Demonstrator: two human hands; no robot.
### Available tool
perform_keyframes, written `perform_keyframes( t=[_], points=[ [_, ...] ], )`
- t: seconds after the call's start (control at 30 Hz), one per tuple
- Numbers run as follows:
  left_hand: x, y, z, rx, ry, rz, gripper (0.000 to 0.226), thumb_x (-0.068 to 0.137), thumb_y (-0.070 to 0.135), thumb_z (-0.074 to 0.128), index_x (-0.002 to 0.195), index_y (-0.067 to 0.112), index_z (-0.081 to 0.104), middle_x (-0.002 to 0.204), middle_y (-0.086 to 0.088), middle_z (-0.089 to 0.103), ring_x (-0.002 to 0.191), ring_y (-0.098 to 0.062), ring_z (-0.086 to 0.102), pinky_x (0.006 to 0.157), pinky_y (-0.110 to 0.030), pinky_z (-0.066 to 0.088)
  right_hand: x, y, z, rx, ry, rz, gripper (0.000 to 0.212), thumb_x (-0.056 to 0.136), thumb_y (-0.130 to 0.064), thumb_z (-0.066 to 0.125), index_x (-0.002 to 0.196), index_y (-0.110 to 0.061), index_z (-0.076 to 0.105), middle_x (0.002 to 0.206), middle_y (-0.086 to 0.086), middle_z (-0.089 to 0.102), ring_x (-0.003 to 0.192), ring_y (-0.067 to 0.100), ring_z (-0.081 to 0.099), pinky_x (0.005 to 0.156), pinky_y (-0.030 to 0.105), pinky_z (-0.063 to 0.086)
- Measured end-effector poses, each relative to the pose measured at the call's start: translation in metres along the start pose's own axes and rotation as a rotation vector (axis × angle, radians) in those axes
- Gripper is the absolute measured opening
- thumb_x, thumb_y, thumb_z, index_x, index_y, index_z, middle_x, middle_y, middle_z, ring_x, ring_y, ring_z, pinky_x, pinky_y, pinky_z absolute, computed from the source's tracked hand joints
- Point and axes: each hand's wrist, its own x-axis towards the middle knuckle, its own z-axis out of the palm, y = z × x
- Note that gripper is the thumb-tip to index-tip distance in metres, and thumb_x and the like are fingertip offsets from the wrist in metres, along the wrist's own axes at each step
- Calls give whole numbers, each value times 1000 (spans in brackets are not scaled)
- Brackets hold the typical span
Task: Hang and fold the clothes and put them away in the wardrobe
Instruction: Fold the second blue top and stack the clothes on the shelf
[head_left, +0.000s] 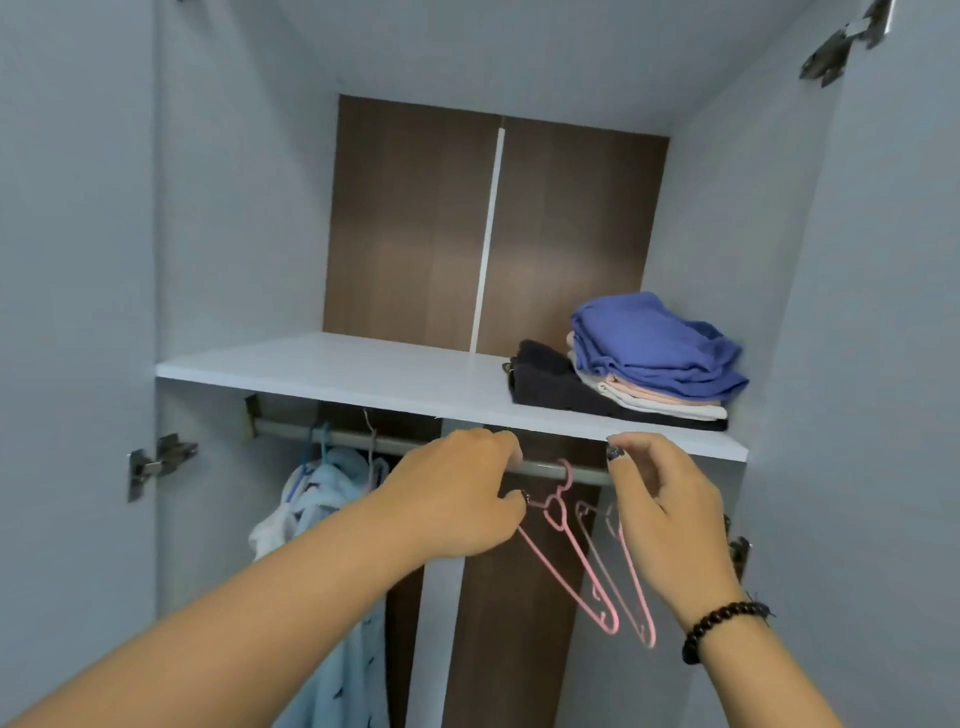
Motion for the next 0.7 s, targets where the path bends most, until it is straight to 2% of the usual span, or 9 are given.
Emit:
perform_keyframes(
  t=[0.1, 0.13, 0.23, 0.33, 0.43, 0.5, 0.57, 0.63, 0.7],
  points=[
    [-44, -10, -17, 0, 51, -91, 46, 92, 38, 52, 136, 28, 42, 131, 7, 53, 115, -12, 53, 97, -38, 49, -14, -27, 10, 33, -88, -23, 12, 96, -24, 48, 93, -26, 60, 92, -9, 60, 76, -12, 54, 61, 2, 40],
    [-59, -13, -24, -9, 74, -118, 46, 92, 37, 52, 136, 29, 40, 129, 7, 54, 111, -11, 55, 95, -38, 49, -19, -37, 14, 50, -111, -32, 14, 97, -26, 47, 93, -25, 60, 90, -7, 60, 75, -9, 54, 59, 6, 41],
    [-102, -24, -42, -5, 180, -189, 50, 93, 36, 51, 140, 29, 33, 126, 7, 55, 106, -10, 58, 93, -35, 50, -34, -66, 28, 63, -166, -81, 15, 97, -29, 46, 93, -26, 60, 89, -8, 60, 79, 2, 56, 67, 18, 43],
    [-140, -36, -61, 85, 365, -215, 55, 95, 34, 49, 145, 28, 27, 131, 7, 52, 115, -11, 52, 86, -25, 45, -51, -93, 43, 70, -229, -138, 14, 96, -29, 46, 92, -30, 59, 88, -12, 58, 81, 1, 54, 68, 17, 39],
    [-179, -51, -84, 228, 505, -272, 54, 95, 29, 46, 145, 25, 25, 131, 5, 50, 115, -13, 48, 77, -21, 34, -69, -121, 60, 84, -288, -164, 12, 95, -29, 46, 91, -33, 57, 90, -13, 58, 83, -1, 54, 69, 14, 38],
    [-206, -67, -101, 273, 571, -309, 56, 93, 23, 50, 145, 19, 31, 132, 1, 50, 116, -17, 48, 79, -24, 36, -84, -141, 73, 77, -311, -189, 11, 96, -28, 47, 94, -31, 57, 92, -14, 57, 85, -6, 52, 67, 7, 35],
    [-235, -90, -117, 330, 662, -313, 57, 85, 15, 60, 139, 10, 43, 131, -7, 53, 116, -24, 51, 84, -32, 45, -102, -163, 88, 109, -327, -191, 12, 96, -27, 47, 92, -31, 57, 91, -14, 57, 85, -8, 52, 67, 2, 36],
    [-262, -112, -131, 347, 773, -279, 55, 79, 10, 65, 132, 7, 50, 130, -11, 53, 117, -27, 51, 87, -37, 49, -123, -187, 105, 150, -343, -164, 14, 96, -25, 47, 89, -32, 58, 91, -13, 58, 85, -6, 54, 67, 2, 37],
    [-285, -128, -145, 329, 879, -206, 50, 78, 6, 64, 126, 7, 54, 130, -12, 52, 118, -26, 47, 89, -36, 48, -144, -211, 123, 191, -362, -123, 15, 96, -24, 47, 91, -27, 60, 93, -11, 58, 85, -7, 54, 67, 2, 38]
  ],
)
